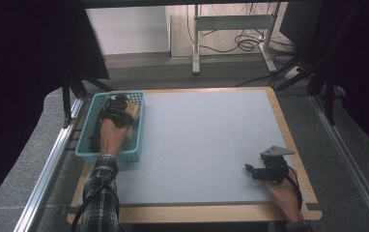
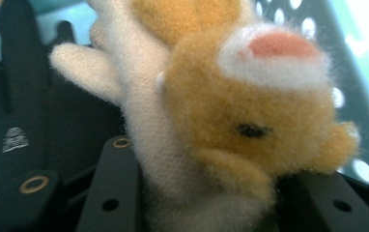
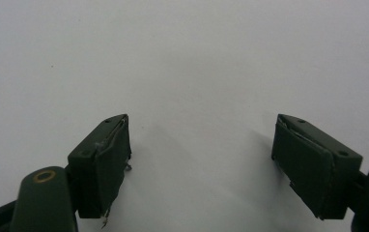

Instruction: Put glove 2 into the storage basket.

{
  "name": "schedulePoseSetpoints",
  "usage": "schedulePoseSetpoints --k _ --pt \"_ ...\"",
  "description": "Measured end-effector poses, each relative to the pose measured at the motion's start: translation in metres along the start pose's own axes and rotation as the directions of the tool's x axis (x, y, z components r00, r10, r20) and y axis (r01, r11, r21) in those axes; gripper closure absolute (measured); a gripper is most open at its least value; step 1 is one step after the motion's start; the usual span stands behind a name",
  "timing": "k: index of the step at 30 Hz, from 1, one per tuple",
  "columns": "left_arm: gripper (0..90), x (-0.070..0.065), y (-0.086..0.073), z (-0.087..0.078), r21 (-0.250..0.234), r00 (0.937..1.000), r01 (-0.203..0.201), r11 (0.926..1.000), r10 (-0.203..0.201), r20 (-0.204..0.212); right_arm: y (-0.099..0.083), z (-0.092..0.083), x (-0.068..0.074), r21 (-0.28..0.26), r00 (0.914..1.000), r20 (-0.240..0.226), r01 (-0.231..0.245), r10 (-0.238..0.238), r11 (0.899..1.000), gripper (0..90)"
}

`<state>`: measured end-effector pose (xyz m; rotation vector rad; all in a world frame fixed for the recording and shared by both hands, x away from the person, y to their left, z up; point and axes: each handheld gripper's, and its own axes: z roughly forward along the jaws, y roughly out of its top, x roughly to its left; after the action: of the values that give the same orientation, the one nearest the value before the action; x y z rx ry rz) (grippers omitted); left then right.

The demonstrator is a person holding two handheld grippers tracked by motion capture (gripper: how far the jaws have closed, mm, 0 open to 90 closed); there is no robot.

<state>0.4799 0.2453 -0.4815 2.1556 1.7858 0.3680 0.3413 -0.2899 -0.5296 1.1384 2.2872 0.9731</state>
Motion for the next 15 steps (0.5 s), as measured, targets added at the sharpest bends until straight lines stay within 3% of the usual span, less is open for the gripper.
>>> schedulePoseSetpoints --k 5,8,9,12,15 --pt "56.2 0.0 0.003 0.016 0.049 0.9993 -0.001 0.9988 -0.001 0.038 0.0 0.0 0.0 0.0 1.0 0.0 0.001 -0.001 1.0 20.9" --pt "49.9 -0.003 0.003 0.024 0.084 0.9985 -0.012 0.9964 0.008 0.054 0.0 0.0 0.0 -0.001 1.0 0.0 0.001 -0.001 1.0 20.9" --pt "47.9 -0.001 0.003 0.025 0.095 0.998 0.0 0.9955 -0.006 0.063 0.0 0.0 0.0 0.0 1.0 0.0 0.001 -0.001 1.0 20.9" --pt "31.6 0.008 0.001 0.027 0.126 0.9963 0.044 0.991 -0.053 0.067 0.0 0.0 0.0 -0.001 1.0 0.0 0.001 -0.001 1.0 20.9" --pt "18.7 0.012 -0.002 0.018 0.113 0.9887 0.05 0.9924 -0.065 0.135 0.0 0.0 0.0 0.0 1.0 0.0 0.0 0.0 1.0 20.9"
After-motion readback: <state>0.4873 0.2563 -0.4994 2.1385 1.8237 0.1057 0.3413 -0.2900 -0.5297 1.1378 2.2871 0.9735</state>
